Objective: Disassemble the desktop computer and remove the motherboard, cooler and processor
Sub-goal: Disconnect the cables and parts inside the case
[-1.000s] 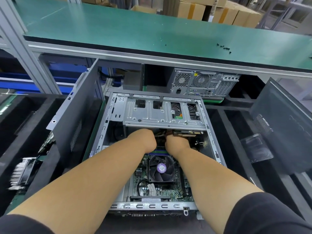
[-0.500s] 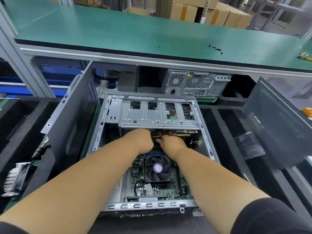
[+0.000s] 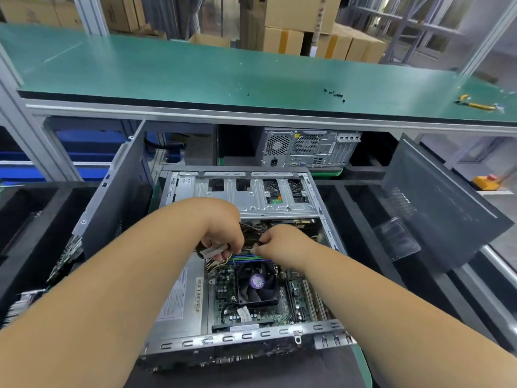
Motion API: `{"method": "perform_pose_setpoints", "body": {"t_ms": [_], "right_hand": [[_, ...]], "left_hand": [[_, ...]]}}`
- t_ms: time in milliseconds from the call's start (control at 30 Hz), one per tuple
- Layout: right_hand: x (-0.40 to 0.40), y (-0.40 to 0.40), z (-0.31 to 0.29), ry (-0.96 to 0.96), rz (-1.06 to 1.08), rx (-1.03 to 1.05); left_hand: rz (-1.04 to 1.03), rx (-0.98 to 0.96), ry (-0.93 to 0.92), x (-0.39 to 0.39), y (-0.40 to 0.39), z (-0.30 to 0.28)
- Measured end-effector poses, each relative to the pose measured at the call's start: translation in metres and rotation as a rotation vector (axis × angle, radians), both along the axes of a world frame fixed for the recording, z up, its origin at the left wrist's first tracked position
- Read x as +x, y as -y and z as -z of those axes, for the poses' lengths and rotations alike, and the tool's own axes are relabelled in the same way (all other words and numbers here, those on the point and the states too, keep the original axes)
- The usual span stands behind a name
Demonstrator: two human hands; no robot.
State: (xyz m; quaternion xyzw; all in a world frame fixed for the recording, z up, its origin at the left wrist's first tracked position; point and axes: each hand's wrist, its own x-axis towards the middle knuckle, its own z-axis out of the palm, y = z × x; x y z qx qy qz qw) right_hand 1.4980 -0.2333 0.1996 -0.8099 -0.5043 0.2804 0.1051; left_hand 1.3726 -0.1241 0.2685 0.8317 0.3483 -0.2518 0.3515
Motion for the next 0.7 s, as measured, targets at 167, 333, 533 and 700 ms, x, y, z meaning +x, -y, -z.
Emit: {"method": "perform_pose_setpoints", "body": {"t_ms": [167, 333, 533, 700], "right_hand": [[0.010, 0.014, -0.008, -0.096, 0.092, 0.180], [0.014, 0.024, -0.009, -0.183, 0.122, 0.428], [0.020, 0.031, -0.035, -0.270, -0.043, 0.377], [0.027, 0.033, -0.053, -0.300, -0.050, 0.427]], "left_hand": [[0.074, 0.033, -0.003, -0.008, 0.002, -0.013], [0.059, 0.033, 0.089, -0.010, 0.010, -0.025], [-0.007, -0.032, 0.233, -0.010, 0.012, -0.047], [-0.049, -0.137, 0.425, -0.012, 0.013, -0.056]]}}
